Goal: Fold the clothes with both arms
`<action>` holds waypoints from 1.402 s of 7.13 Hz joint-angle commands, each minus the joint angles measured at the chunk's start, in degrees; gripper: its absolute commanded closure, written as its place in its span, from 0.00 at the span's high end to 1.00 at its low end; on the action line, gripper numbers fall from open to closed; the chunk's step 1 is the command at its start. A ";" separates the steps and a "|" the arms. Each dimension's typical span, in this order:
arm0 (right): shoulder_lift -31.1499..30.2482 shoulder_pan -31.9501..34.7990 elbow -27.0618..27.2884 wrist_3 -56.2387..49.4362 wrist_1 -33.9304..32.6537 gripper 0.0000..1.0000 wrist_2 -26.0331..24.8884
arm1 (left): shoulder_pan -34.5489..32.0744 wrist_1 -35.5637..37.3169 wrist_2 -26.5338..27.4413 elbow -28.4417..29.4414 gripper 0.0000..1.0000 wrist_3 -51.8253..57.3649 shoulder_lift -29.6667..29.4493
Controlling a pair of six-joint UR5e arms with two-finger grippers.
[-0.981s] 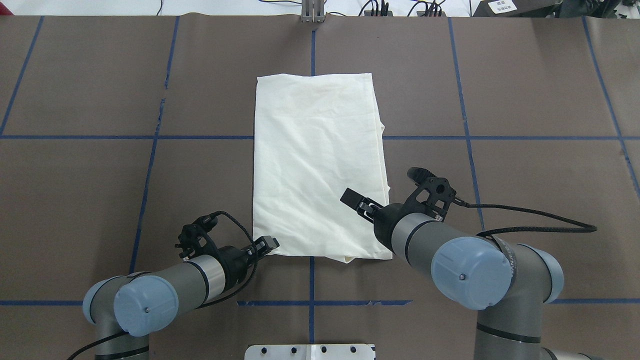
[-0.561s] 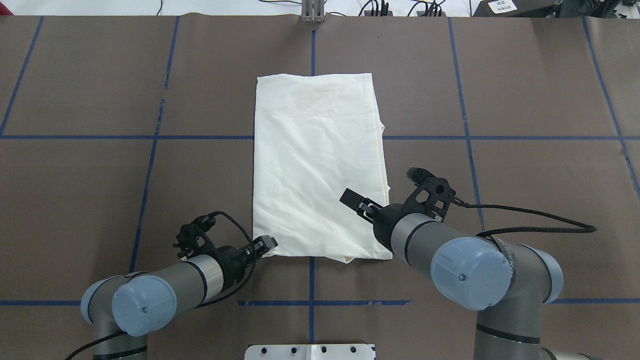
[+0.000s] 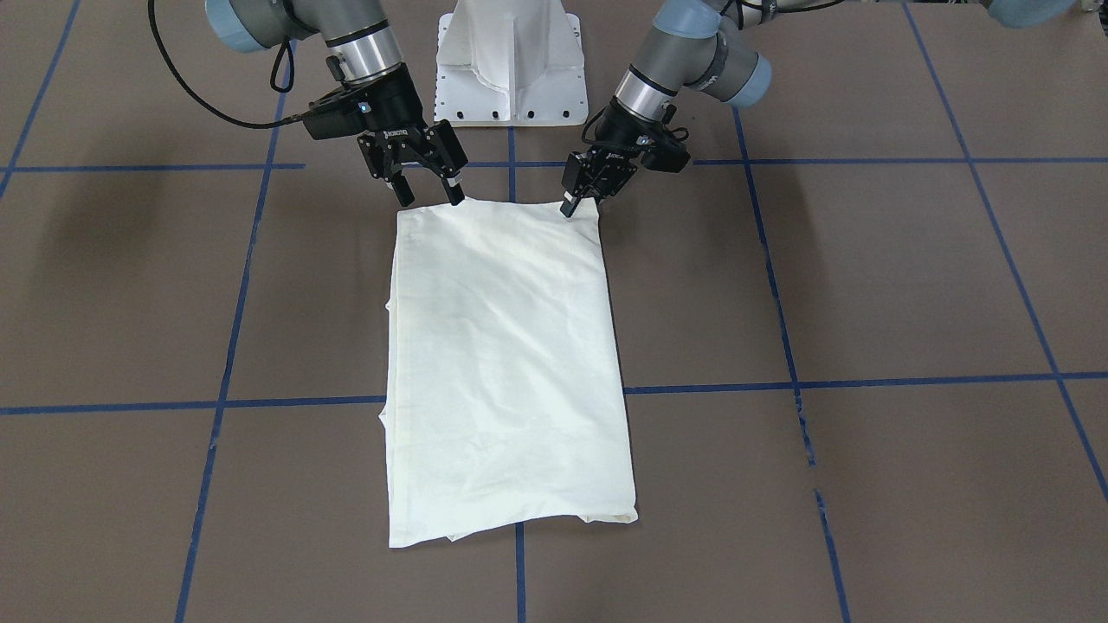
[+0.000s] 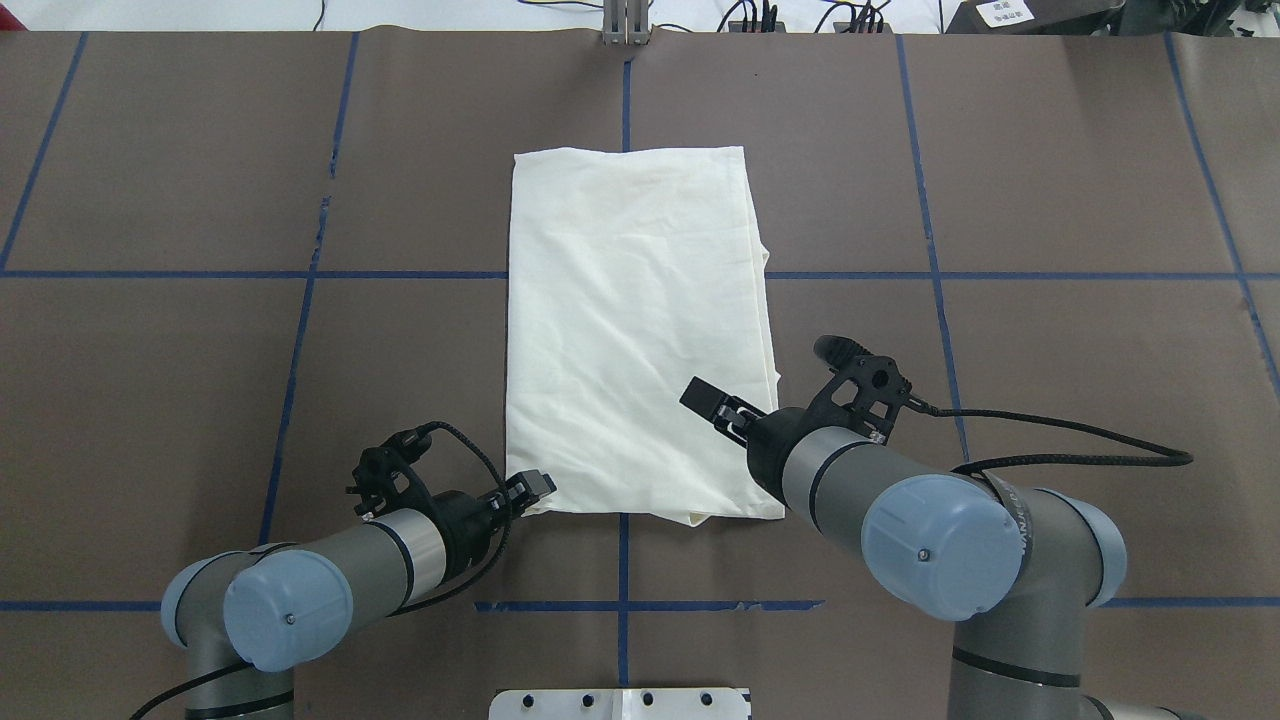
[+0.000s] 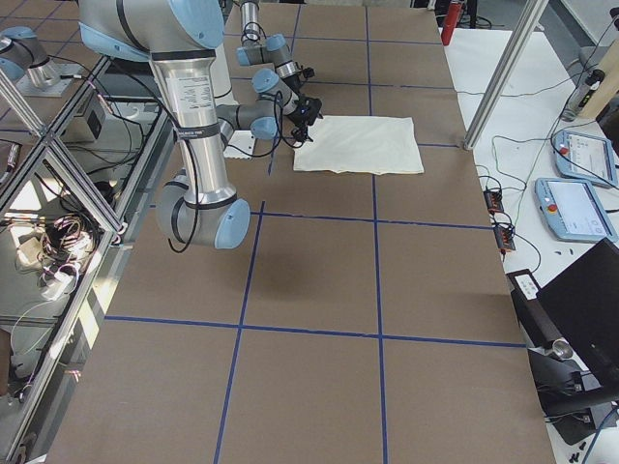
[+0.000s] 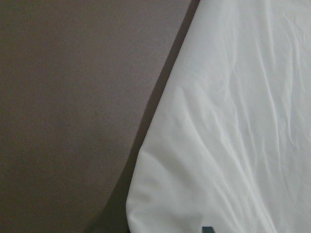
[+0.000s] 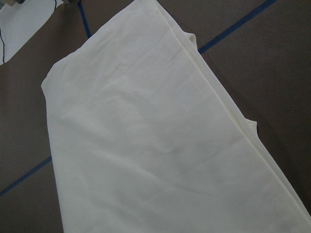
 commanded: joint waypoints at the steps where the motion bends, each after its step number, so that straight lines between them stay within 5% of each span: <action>1: -0.01 -0.09 -0.21 0.24 0.00 1.00 0.00 | -0.08 0.00 0.00 0.01 0.26 0.01 0.01; 2: 0.16 -0.18 -0.90 1.46 0.00 1.00 0.00 | -0.08 0.00 0.18 -0.08 0.00 0.01 0.01; 4: 0.60 -1.31 -1.26 5.85 -1.92 0.96 0.17 | 0.00 0.00 0.36 -0.17 0.00 0.10 -0.08; 6: 2.70 -4.64 -1.17 11.91 -12.52 0.90 0.26 | 0.00 0.00 0.44 -0.26 0.00 0.10 -0.17; 10: 2.80 -5.71 -5.74 14.22 -13.01 0.84 0.00 | 0.18 0.00 0.53 -0.52 0.00 0.01 -0.26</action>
